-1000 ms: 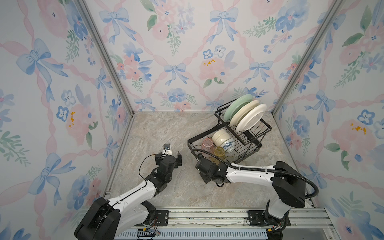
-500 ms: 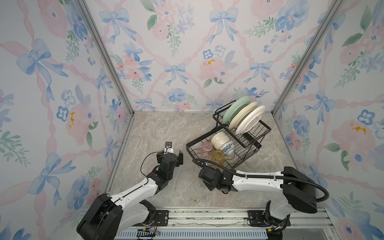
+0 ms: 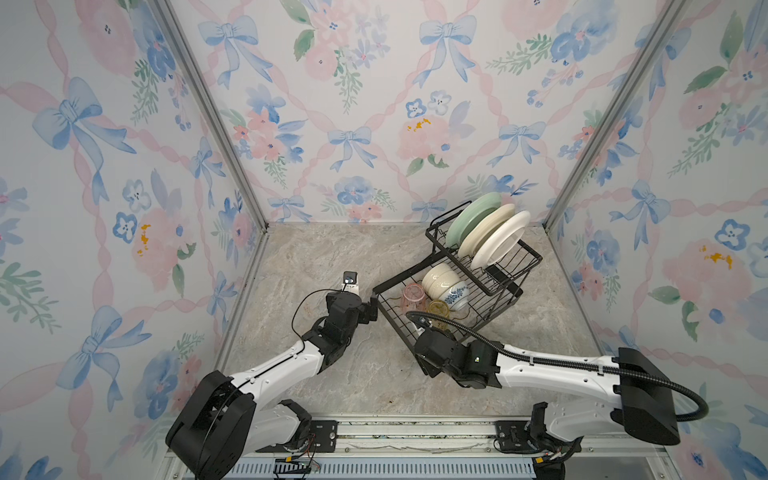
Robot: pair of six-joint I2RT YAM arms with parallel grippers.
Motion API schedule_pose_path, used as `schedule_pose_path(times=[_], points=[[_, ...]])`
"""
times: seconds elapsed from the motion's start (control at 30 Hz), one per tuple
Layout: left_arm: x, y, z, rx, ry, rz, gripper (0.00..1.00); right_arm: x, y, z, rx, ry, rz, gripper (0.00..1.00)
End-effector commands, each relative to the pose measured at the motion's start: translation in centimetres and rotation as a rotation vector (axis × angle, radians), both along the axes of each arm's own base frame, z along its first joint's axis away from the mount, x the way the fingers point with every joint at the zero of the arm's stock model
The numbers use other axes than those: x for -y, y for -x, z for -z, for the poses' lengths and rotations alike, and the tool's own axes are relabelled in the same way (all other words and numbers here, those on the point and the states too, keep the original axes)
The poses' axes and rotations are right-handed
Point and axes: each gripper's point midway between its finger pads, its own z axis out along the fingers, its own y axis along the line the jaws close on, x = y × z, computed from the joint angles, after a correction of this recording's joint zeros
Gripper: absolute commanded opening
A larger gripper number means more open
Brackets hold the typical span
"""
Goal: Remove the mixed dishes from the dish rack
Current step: 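Drag the rack toward the robot with the right gripper while the left reaches in, then open and withdraw the right gripper while the left gripper grips the rack's side frame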
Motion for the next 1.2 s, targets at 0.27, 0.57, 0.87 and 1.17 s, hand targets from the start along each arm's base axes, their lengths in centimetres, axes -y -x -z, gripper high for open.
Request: schedule_pose_path(times=[0.27,0.57,0.87,1.17], points=[[5.8,-3.8,0.2,-0.081,-0.127,0.214,0.98,4.8,0.3,-3.6,0.062,-0.149,0.152,0.85],[8.1,-7.0,1.0,-0.122,-0.192,0.285,0.93,8.6,0.3,-4.6,0.114,-0.253,0.241,0.86],[9.9,-9.6,1.8,-0.147,-0.183,0.342,0.90,11.5,0.4,-6.0,0.143,-0.336,0.258,0.89],[10.4,-10.6,2.5,-0.171,-0.149,0.388,0.87,14.9,0.5,-7.1,0.177,-0.406,0.327,0.92]])
